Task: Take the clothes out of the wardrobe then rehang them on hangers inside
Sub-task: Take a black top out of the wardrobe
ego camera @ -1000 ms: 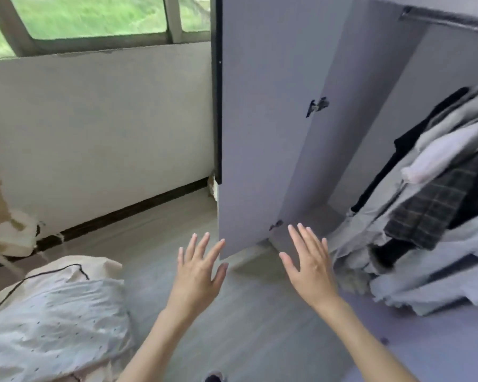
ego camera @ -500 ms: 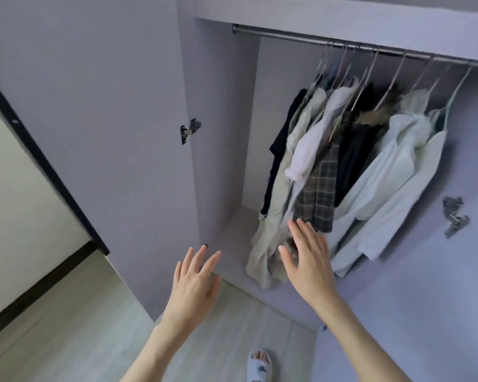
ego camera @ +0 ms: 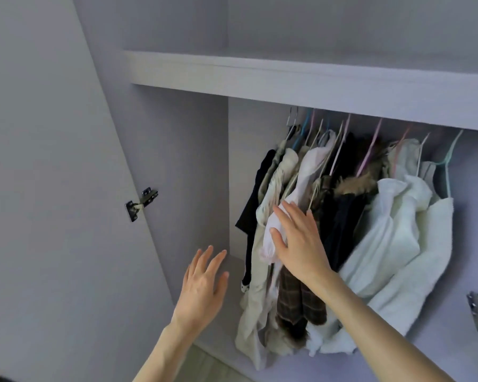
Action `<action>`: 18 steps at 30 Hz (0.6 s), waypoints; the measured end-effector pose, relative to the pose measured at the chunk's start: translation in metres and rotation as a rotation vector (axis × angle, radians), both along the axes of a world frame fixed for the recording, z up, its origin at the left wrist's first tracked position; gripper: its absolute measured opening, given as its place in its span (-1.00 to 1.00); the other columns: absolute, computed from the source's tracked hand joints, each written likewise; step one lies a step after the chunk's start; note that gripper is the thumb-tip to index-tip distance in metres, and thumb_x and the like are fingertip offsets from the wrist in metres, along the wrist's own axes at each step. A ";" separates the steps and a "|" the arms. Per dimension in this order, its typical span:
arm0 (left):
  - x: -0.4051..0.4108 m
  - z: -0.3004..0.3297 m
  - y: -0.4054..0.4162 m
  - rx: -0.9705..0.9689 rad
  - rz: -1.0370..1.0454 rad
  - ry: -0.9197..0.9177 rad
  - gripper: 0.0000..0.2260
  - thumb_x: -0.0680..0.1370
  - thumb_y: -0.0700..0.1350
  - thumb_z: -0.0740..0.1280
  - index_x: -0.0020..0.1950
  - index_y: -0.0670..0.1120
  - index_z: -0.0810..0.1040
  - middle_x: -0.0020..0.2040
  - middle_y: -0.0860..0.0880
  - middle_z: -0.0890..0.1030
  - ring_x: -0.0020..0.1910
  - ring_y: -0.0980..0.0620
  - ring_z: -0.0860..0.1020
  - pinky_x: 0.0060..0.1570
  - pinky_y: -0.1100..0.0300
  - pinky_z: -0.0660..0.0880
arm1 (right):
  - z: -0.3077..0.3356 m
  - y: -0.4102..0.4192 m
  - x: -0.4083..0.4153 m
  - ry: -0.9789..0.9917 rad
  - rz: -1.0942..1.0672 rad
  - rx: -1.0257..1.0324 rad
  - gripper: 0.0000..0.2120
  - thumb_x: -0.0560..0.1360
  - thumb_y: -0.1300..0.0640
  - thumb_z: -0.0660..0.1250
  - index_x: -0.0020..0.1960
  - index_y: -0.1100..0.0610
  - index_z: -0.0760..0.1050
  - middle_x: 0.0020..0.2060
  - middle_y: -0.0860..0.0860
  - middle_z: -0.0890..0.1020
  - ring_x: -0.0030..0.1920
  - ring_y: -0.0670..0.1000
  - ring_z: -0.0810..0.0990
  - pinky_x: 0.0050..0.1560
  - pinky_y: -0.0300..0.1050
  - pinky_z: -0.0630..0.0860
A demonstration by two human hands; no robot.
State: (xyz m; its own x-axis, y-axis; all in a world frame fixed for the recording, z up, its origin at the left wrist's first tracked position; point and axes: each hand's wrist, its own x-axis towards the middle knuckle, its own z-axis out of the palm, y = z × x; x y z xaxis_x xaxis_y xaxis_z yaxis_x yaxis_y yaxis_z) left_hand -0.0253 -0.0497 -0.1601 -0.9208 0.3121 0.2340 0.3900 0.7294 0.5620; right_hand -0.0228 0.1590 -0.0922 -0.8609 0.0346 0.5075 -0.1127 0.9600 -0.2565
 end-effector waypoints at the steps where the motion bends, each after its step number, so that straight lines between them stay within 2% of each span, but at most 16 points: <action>1: -0.011 0.005 0.007 0.026 -0.001 0.007 -0.59 0.62 -0.03 0.14 0.47 0.00 0.24 0.51 -0.02 0.14 0.51 -0.03 0.00 0.47 0.04 0.03 | 0.007 0.004 -0.014 0.002 0.025 0.049 -0.60 0.55 0.06 0.10 0.31 0.21 0.43 0.29 0.17 0.47 0.35 0.15 0.40 0.33 0.20 0.25; 3: -0.036 0.021 0.023 0.087 0.001 0.038 -0.61 0.62 -0.07 0.15 0.46 -0.04 0.27 0.50 -0.03 0.17 0.50 -0.02 0.04 0.44 0.10 0.05 | 0.023 0.014 -0.046 -0.011 0.055 0.105 -0.53 0.54 0.04 -0.02 0.28 0.23 0.46 0.26 0.18 0.50 0.33 0.15 0.41 0.34 0.22 0.26; 5: -0.062 0.038 0.037 0.135 -0.007 0.081 -0.62 0.62 -0.11 0.16 0.44 -0.07 0.29 0.48 -0.05 0.21 0.49 -0.03 0.10 0.42 0.11 0.09 | 0.039 0.021 -0.075 -0.018 0.053 0.156 -0.50 0.55 0.02 -0.06 0.30 0.22 0.45 0.30 0.17 0.47 0.37 0.13 0.36 0.39 0.19 0.15; 9: -0.109 0.067 0.064 0.181 -0.089 0.141 -0.63 0.61 -0.17 0.17 0.43 -0.14 0.31 0.43 -0.09 0.30 0.43 -0.05 0.22 0.39 0.15 0.17 | 0.053 0.033 -0.118 -0.055 0.022 0.226 -0.59 0.62 0.06 0.06 0.41 0.19 0.30 0.43 0.12 0.30 0.47 0.08 0.17 0.46 0.08 -0.09; 11: -0.129 0.076 0.079 0.182 -0.141 0.151 -0.63 0.61 -0.18 0.17 0.42 -0.16 0.30 0.39 -0.12 0.34 0.40 -0.06 0.26 0.34 0.24 0.15 | 0.047 0.040 -0.130 -0.074 -0.022 0.242 -0.58 0.60 0.06 0.10 0.40 0.21 0.33 0.41 0.13 0.33 0.46 0.09 0.19 0.45 0.10 -0.07; 15: -0.164 0.083 0.101 0.159 -0.238 0.117 -0.56 0.60 -0.13 0.21 0.45 -0.18 0.23 0.41 -0.13 0.32 0.40 -0.07 0.27 0.34 0.27 0.14 | 0.029 0.052 -0.131 0.020 -0.105 0.284 -0.56 0.51 0.04 0.05 0.17 0.23 0.56 0.23 0.13 0.54 0.33 0.11 0.43 0.40 0.06 0.10; 18: -0.187 0.084 0.110 0.148 -0.251 0.084 -0.49 0.59 -0.08 0.23 0.49 -0.15 0.15 0.44 -0.10 0.28 0.43 -0.03 0.22 0.34 0.25 0.14 | 0.022 0.059 -0.126 0.035 -0.140 0.295 -0.55 0.53 0.05 0.01 0.20 0.21 0.54 0.26 0.11 0.52 0.36 0.08 0.39 0.38 0.06 0.11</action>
